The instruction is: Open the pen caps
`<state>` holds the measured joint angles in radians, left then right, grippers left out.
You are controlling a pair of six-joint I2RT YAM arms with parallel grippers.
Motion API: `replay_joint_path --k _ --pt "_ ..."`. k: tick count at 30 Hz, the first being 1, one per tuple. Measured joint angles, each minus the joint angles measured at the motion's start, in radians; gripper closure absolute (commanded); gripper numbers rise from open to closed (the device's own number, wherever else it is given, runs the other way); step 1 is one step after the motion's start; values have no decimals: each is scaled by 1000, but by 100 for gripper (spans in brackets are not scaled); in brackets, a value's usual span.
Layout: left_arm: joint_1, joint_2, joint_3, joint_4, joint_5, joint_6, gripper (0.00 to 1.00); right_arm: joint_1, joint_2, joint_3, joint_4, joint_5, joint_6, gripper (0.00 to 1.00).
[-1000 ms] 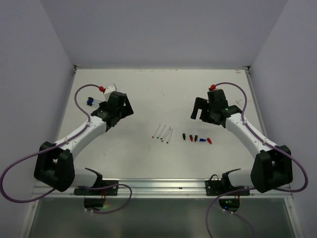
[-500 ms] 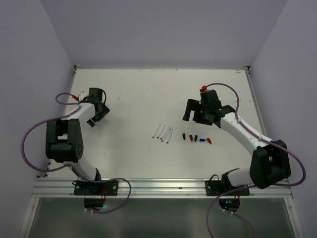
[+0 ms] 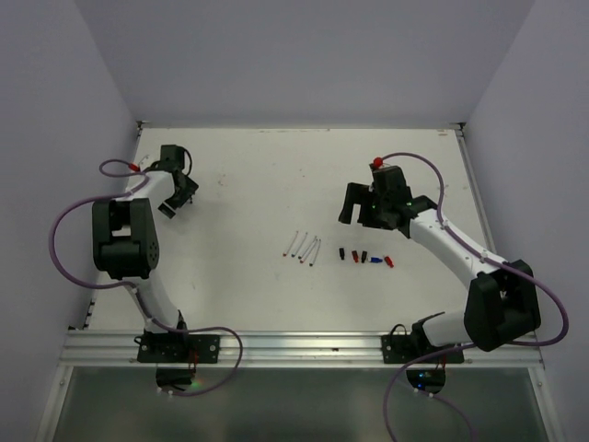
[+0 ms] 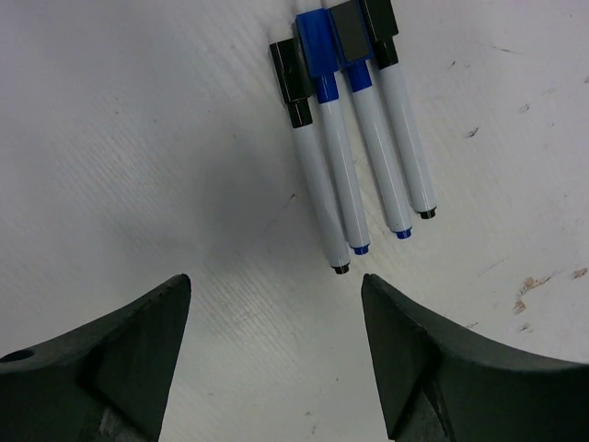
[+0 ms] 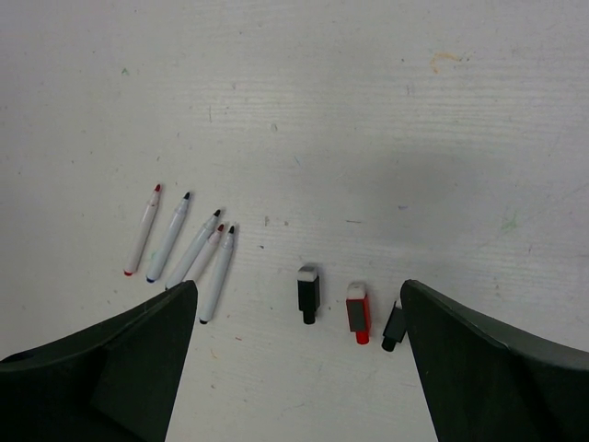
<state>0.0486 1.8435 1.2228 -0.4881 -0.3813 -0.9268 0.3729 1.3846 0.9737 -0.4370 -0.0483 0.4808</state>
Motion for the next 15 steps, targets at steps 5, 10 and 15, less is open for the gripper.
replay_joint_path --k 5,10,15 --pt "17 38 59 -16 0 -2 23 0 -1 -4 8 0 -3 4" --pt "25 43 66 -34 -1 -2 24 0 -6 -15 11 0 -3 4" --pt "25 59 79 -57 -9 -2 24 0 -12 -15 13 0 -3 4"
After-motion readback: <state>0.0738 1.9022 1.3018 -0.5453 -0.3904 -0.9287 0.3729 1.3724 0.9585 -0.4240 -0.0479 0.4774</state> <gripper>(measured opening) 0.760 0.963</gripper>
